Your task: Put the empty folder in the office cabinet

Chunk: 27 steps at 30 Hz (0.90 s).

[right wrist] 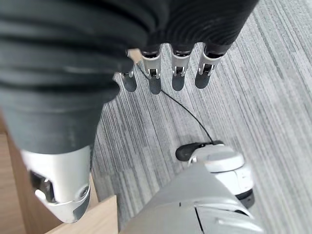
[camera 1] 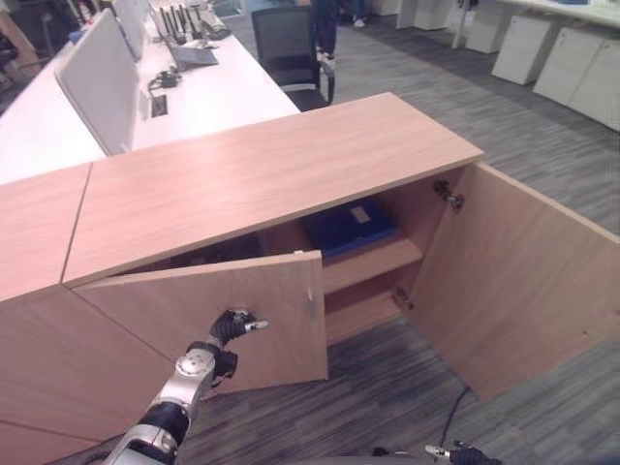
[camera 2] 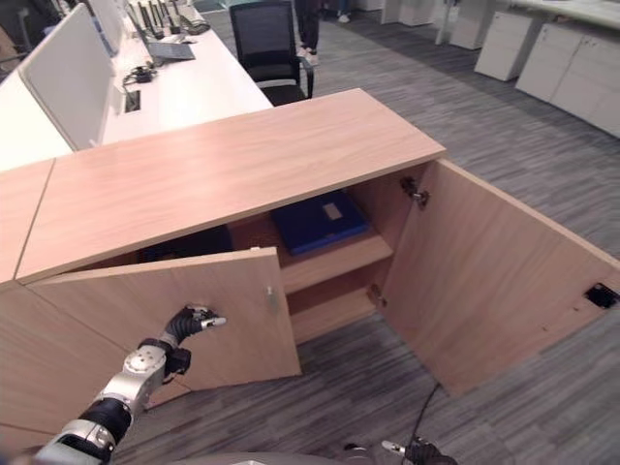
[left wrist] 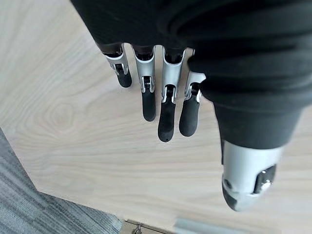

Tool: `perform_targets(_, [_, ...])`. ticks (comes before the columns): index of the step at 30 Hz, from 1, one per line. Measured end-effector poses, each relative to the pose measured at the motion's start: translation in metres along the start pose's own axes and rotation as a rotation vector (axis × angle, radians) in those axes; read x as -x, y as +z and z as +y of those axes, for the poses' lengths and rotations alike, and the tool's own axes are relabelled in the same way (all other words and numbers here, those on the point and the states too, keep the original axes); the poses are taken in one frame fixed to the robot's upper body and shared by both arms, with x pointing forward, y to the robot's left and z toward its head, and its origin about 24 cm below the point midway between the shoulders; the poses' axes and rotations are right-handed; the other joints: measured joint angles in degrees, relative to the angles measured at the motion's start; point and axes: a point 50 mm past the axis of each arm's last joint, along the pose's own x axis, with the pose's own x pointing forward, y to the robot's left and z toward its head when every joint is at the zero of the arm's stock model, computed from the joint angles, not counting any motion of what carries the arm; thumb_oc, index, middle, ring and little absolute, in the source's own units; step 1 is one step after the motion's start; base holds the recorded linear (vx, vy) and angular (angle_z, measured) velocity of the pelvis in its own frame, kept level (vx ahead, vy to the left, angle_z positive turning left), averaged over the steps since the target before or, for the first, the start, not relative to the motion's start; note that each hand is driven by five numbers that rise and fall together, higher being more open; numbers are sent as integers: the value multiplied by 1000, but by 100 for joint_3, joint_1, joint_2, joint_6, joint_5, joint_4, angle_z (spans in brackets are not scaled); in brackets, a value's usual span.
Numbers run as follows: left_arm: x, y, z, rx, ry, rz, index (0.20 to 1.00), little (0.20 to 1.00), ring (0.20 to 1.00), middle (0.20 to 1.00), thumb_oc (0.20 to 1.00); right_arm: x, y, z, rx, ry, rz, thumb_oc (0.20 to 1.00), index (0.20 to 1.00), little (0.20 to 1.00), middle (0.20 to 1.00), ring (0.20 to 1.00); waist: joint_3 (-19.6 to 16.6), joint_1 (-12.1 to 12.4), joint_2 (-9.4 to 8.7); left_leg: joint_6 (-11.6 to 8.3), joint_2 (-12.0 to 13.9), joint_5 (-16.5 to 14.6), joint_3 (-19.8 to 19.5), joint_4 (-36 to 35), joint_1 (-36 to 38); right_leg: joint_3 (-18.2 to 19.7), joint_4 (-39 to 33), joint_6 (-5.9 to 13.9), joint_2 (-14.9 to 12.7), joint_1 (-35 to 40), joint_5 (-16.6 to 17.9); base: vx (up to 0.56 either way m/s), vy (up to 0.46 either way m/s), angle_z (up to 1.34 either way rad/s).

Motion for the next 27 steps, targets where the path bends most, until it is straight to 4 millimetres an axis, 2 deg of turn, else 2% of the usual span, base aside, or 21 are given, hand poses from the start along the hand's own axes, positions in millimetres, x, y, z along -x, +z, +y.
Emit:
perform_targets(3, [-2,9,11,-10,35,-22,1000,1000,1000,1000,1000,0,-3,0,0,2,8,1000,1000,1000,1000,1000,43,10,-106,68,-66,-42,227,-47,-11,103,386,33,49,-340,23,-36,49,-50])
perform_targets(4, [-1,11,18,-4,62,-28,1000,1000,1000,1000,1000,0,3,0,1,4,-6,1000,1000,1000,1000,1000,100,37,-136,84,-27,-11,383,-49,-17,-8,560,130,61,-493,66,-56,25,-50])
perform_targets(5, [-1,12,22,-12,72,-28,1000,1000,1000,1000,1000,0,-3,1,1,7,9,1000,1000,1000,1000,1000,125,-19,-196,83,-65,-17,455,-40,-10,-193,544,192,27,-527,159,-49,27,-70])
perform_targets(6, [-2,17,29,-26,90,-39,1000,1000,1000,1000,1000,0,2,2,5,12,-6,1000,1000,1000,1000,1000,273,2,-169,97,46,-19,602,-50,-14,-413,914,503,111,-848,355,34,-4,-57])
perform_targets(7, [-3,24,33,-34,98,-55,1000,1000,1000,1000,1000,0,-2,2,7,13,14,1000,1000,1000,1000,1000,320,-10,-126,183,147,87,750,-51,-39,-930,1229,690,30,-1147,256,92,-14,-65])
perform_targets(8, [-3,25,34,-34,102,-59,1000,1000,1000,1000,1000,1,-7,0,7,9,38,1000,1000,1000,1000,1000,306,60,-156,164,122,95,923,-53,-1,-1464,1330,551,-303,-1184,56,131,-22,-57])
perform_targets(9, [-3,28,35,-38,103,-69,1000,1000,1000,1000,1000,1,-10,0,2,13,32,1000,1000,1000,1000,1000,236,194,-132,92,126,18,987,-53,-5,-2279,1170,473,-917,-996,-9,166,-15,-26])
perform_targets(10, [-2,29,38,-48,106,-73,1000,1000,1000,1000,1000,3,-22,0,2,14,61,1000,1000,1000,1000,1000,134,148,-265,4,105,54,799,-52,-37,-2189,595,493,-1032,-503,-6,201,-17,9])
perform_targets(11, [-3,26,36,-48,101,-60,1000,1000,1000,1000,1000,6,-37,-6,29,5,102,1000,1000,1000,1000,1000,55,166,-166,-97,211,79,607,-54,-15,-2091,-3,341,-822,-139,314,202,-24,24])
perform_targets(12, [-3,23,32,-39,92,-53,1000,1000,1000,1000,1000,9,-44,-24,47,-38,127,1000,1000,1000,1000,1000,-79,184,86,-213,390,130,604,-53,-8,-2090,-432,208,-595,104,512,162,-37,-4])
perform_targets(14, [-5,26,27,-27,80,-65,1000,1000,1000,1000,1000,13,-38,-56,68,-114,107,1000,1000,1000,1000,1000,-249,96,330,-330,457,94,491,-36,56,-2090,-611,133,-481,237,643,85,-25,-15])
perform_targets(15, [-7,32,24,-23,73,-86,1000,1000,1000,1000,1000,13,-36,-62,66,-127,101,1000,1000,1000,1000,1000,-273,75,366,-378,444,68,440,0,51,-2086,-610,134,-492,239,645,43,-14,0])
perform_targets(19, [-7,35,23,-22,73,-104,1000,1000,1000,1000,1000,9,-37,-30,44,-52,92,1000,1000,1000,1000,1000,-326,83,116,-377,376,69,435,-50,-32,-2059,-610,165,-563,138,662,0,0,0])
perform_targets(22, [2,9,7,14,45,-49,1000,1000,1000,1000,1000,10,-49,-16,32,-19,125,1000,1000,1000,1000,1000,-350,98,-24,-375,360,68,436,-49,-30,-2048,-610,165,-575,135,662,0,0,0])
perform_targets(25, [9,-13,-5,47,18,4,1000,1000,1000,1000,1000,10,-50,-14,30,-15,126,1000,1000,1000,1000,1000,-342,119,-21,-372,344,67,435,-48,-31,-2048,-610,164,-591,135,663,-11,3,0])
perform_targets(27, [16,-18,-16,67,-12,-3,1000,1000,1000,1000,1000,10,-50,-14,29,-15,128,1000,1000,1000,1000,1000,-332,170,-7,-370,339,65,433,-47,-30,-2050,-610,164,-596,137,663,-19,6,1])
